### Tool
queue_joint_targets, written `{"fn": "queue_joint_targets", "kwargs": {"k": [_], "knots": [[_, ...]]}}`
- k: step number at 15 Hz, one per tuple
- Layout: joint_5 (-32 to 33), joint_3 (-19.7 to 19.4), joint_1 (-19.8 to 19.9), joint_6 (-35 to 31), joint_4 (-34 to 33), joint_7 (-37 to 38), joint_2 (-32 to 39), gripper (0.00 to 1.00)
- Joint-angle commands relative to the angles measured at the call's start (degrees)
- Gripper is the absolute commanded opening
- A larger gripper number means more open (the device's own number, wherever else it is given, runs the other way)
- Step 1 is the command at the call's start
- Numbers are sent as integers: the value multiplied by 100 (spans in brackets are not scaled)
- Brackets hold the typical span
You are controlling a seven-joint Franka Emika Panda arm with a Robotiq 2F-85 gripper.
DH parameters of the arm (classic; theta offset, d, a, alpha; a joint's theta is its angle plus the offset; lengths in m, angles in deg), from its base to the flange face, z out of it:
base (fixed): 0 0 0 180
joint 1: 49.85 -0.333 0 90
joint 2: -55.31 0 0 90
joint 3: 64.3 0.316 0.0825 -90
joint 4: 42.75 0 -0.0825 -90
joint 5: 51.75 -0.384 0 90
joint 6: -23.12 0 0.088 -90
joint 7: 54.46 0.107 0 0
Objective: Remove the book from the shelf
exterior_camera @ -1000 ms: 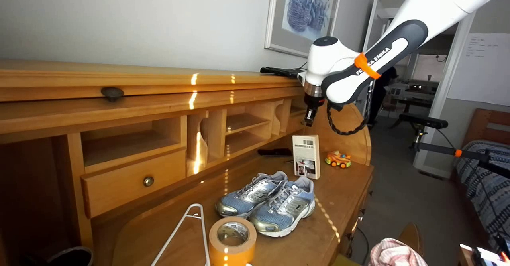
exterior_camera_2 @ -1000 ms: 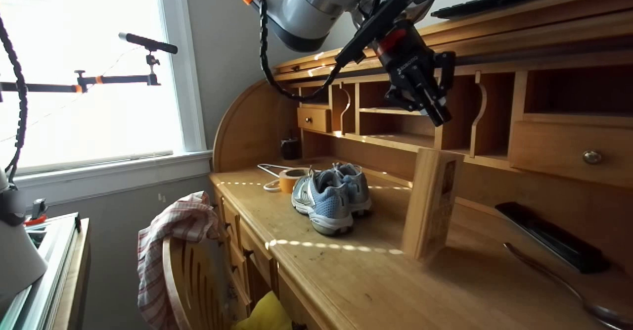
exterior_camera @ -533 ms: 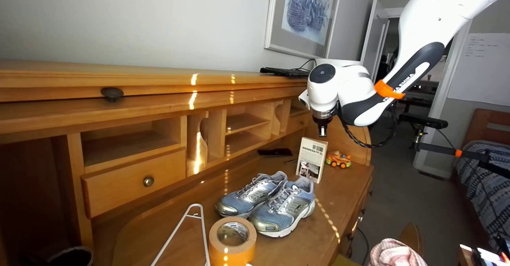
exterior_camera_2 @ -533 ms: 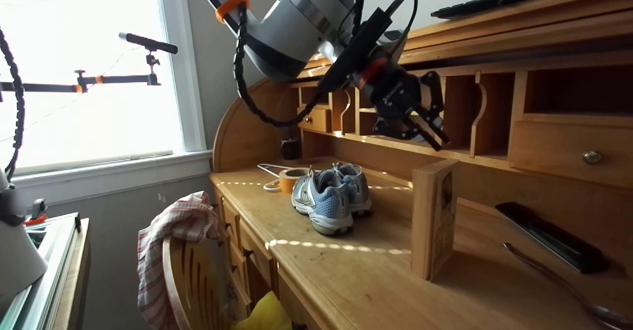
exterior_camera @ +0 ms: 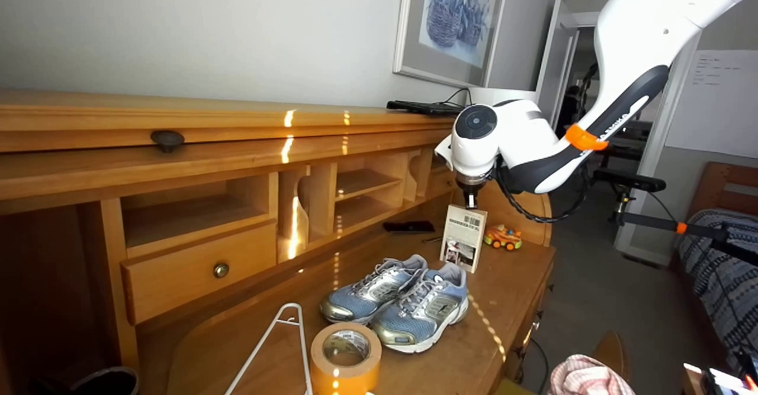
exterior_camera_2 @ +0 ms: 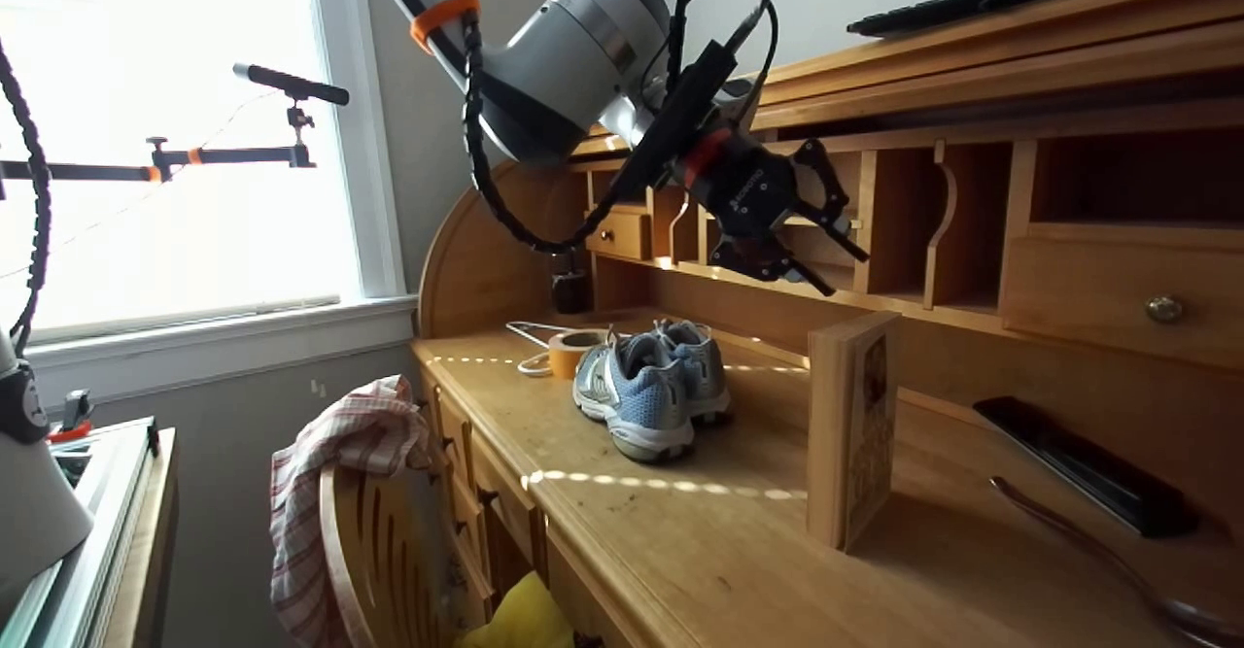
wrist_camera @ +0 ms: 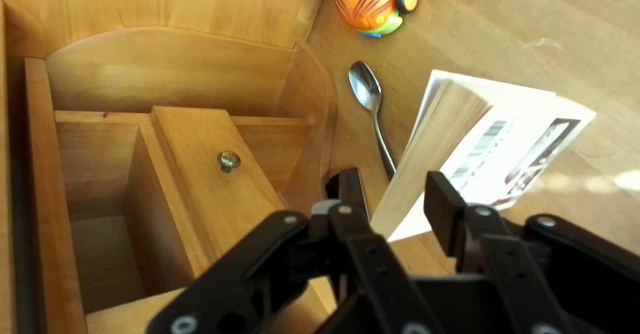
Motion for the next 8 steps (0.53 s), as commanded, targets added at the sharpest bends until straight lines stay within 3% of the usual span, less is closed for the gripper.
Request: {"fn": "queue_joint_targets", "kwargs": {"k": [1,5,8], "knots": [[-117,365,243,-181,232,629,-402,71],[-828,476,456,-190,135,989,-507,100],[-1566,445,588,-62,72,969,-535,100]]}}
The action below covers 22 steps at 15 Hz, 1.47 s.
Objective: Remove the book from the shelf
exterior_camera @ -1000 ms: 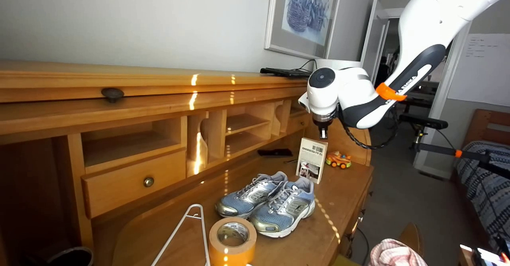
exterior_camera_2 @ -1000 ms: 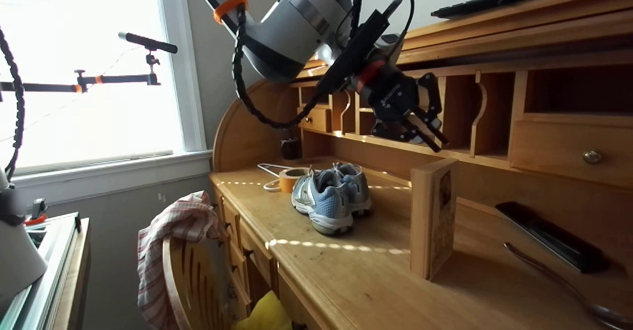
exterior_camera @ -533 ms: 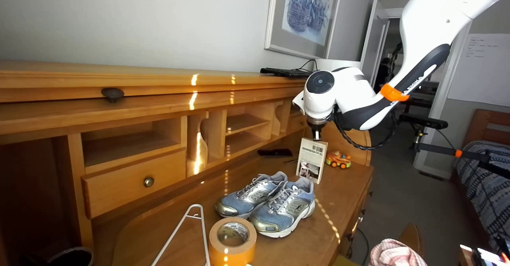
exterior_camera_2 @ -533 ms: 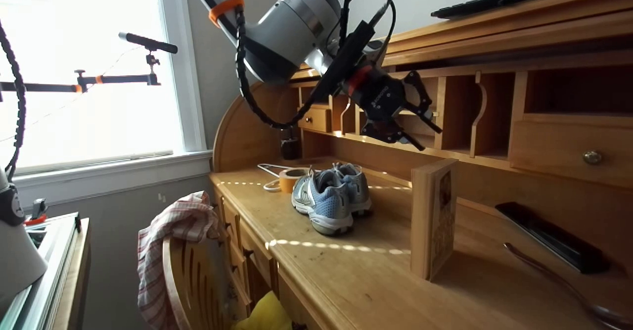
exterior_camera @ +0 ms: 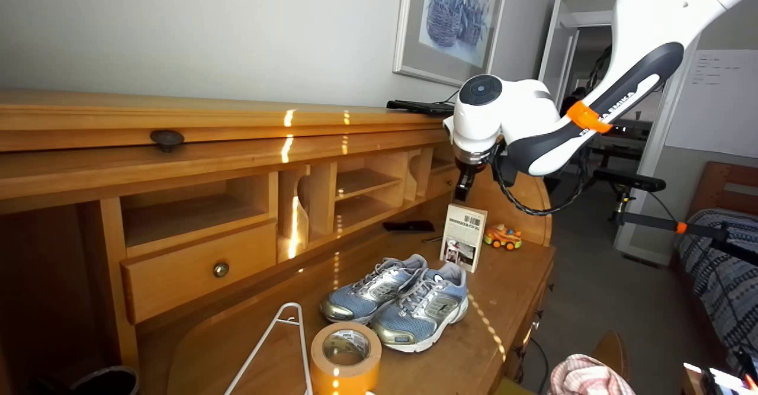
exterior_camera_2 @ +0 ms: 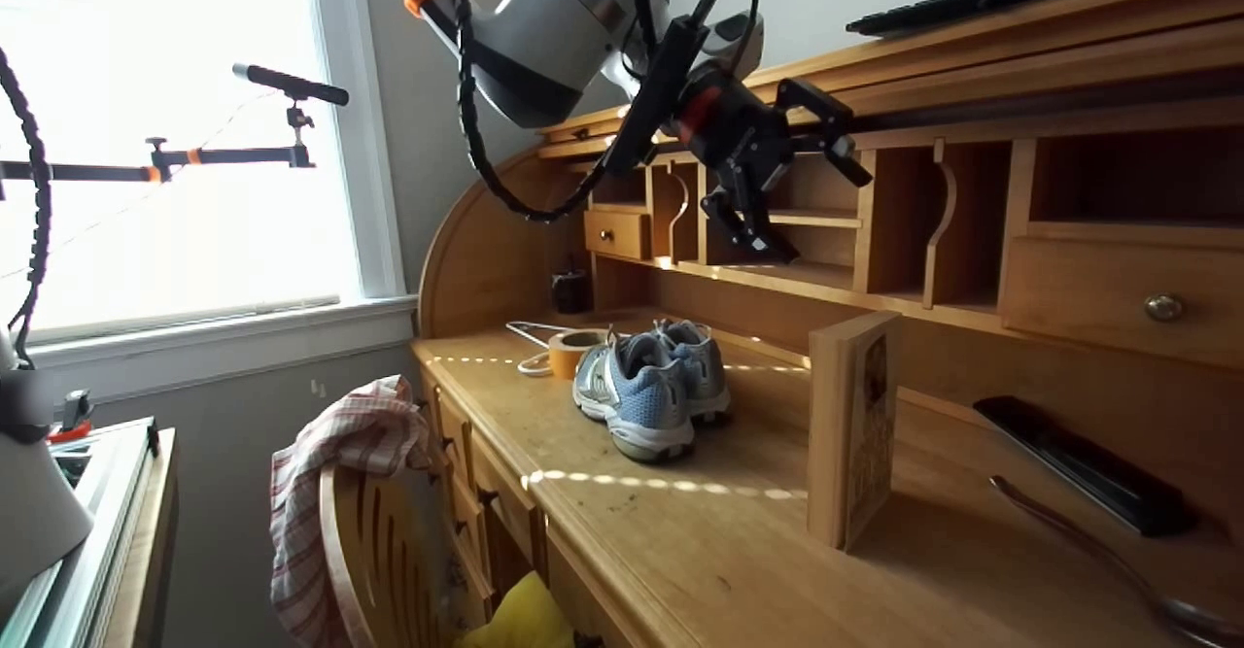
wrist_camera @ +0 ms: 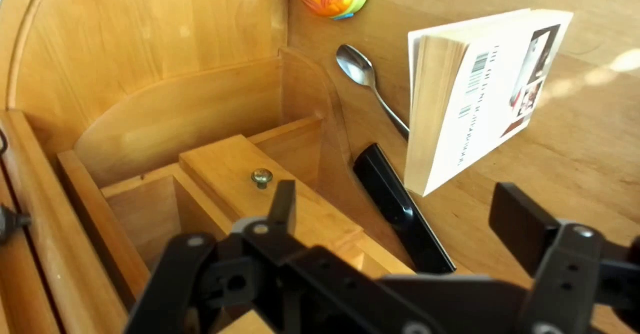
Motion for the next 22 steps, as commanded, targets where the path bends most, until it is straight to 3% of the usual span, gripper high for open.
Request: {"fn": "queue_joint_targets", "kwargs": {"k": [1,6,8,13,17,22], "knots": [[-916,35,257,-39,58,-13,-105,100],[-3155,191,706,-243,7,-1150,-48,100],[-3877,70,676,-336,-45,-1654,-31,100],[-5688,179,901,-370,-178,-3434,92,100],[-6530,233,1093,-211,-323,-4666,246,100],[-6630,233,1267,-419,-409,-5574,456,100]]}}
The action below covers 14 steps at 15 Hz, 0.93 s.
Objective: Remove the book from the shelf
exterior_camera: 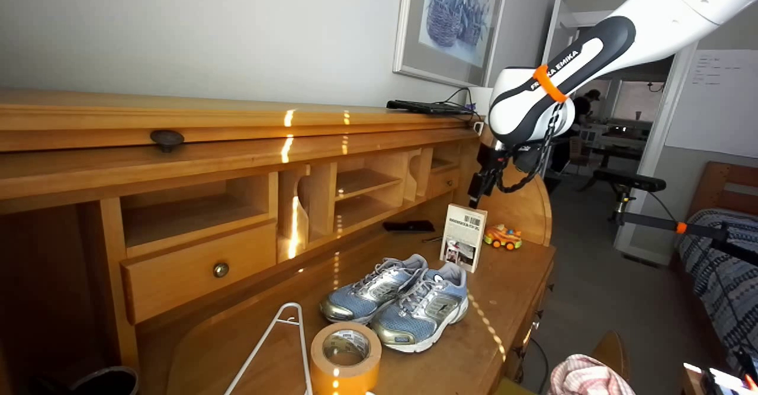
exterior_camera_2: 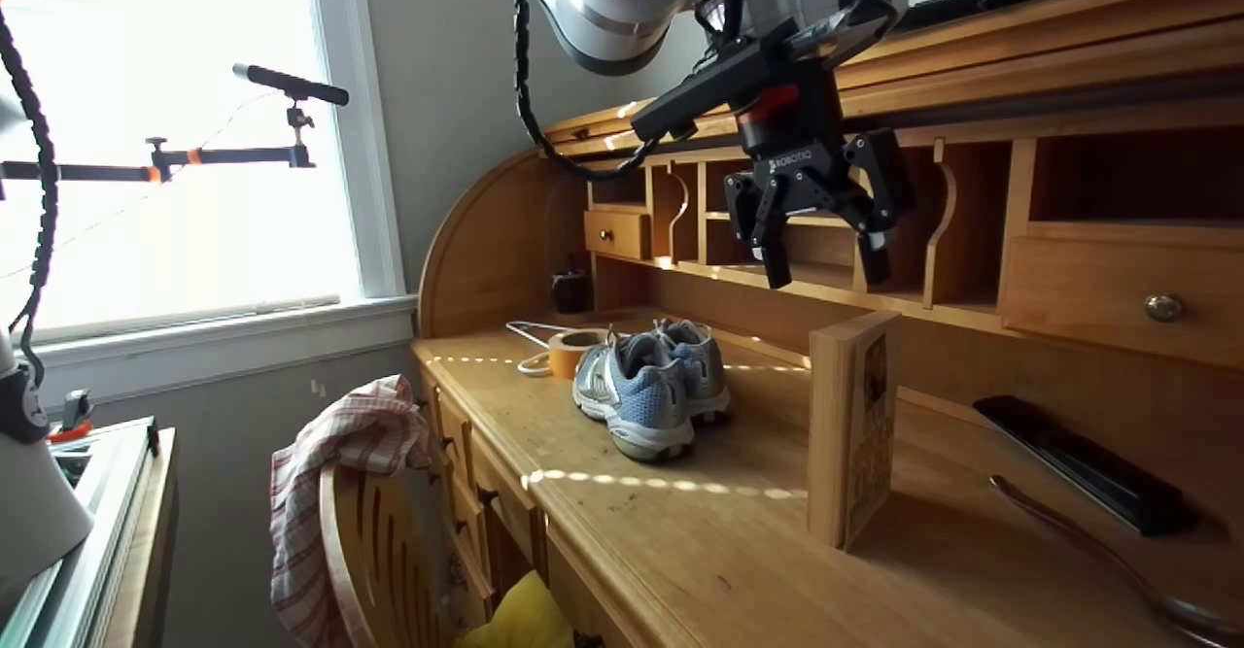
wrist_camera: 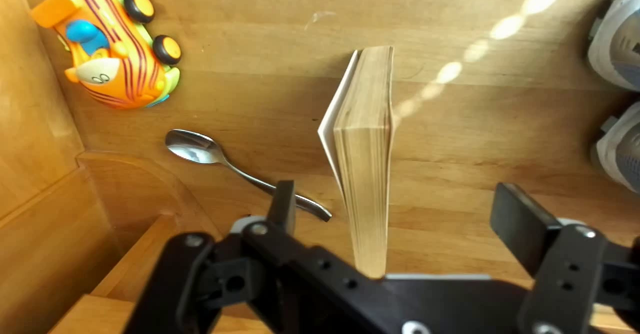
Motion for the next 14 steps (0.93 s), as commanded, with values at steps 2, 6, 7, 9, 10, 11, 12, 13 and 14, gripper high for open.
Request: {"fn": "queue_joint_targets", "kwargs": {"k": [2,6,7,9,10,11,12,13,14], "knots": [[-220,137,235,-213,-160,-786,309,100],[-450,334,436,-599,-124,-1234,541,100],[-478,376,474,-701,-135,-1309,626,100],[-518,451,524,-937,-129,-1364,757,74],[-499,479,515,-1049,-112,-1336,782,70],[-502,531,522,-1087,-109,-1309,797,70],[-496,565,499,-1011,-108,-1237,797,61],[-421,566,460,-979,-86,-1220,796,54],[-363,567,411,-912,-73,-1184,780,44]]}}
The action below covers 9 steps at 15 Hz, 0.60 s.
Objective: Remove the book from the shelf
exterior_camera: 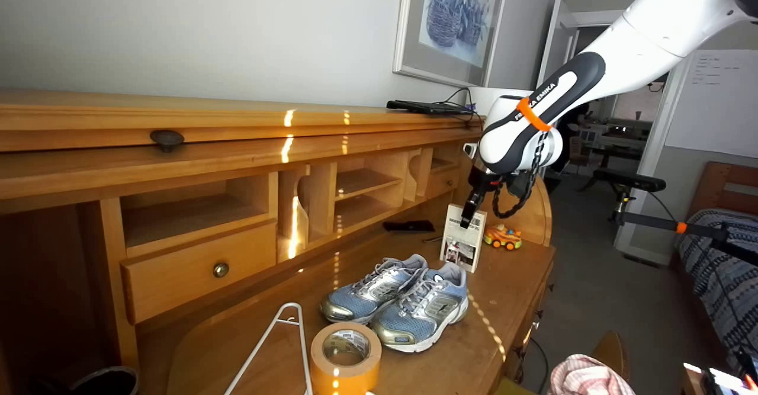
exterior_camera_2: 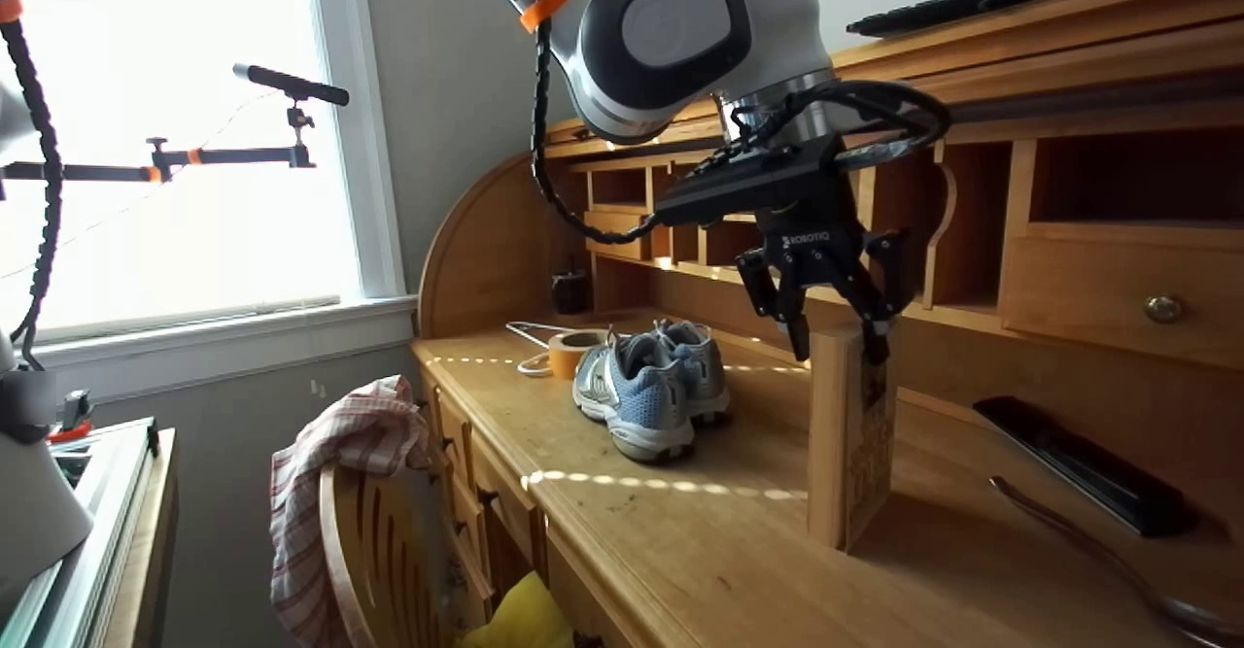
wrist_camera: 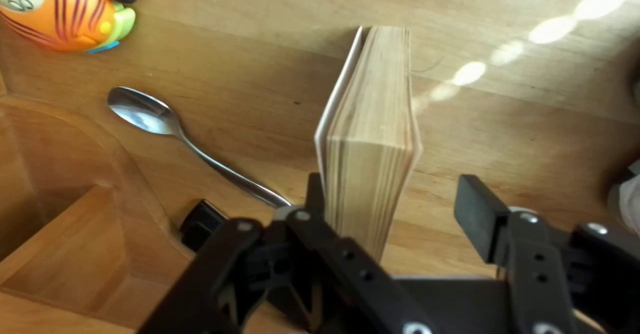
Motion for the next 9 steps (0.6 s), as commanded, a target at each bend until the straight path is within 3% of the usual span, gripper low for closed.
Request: {"fn": "queue_joint_targets", "kwargs": {"k": [1,3,6,9], "knots": [[112,24,-104,111,-23,64,38,38],[529,-164,-346,101,36,179,1,22],[1663,-644,-828,173,35,517,42,1],[2850,-1134,-1266,276,8,977,173,5]]}}
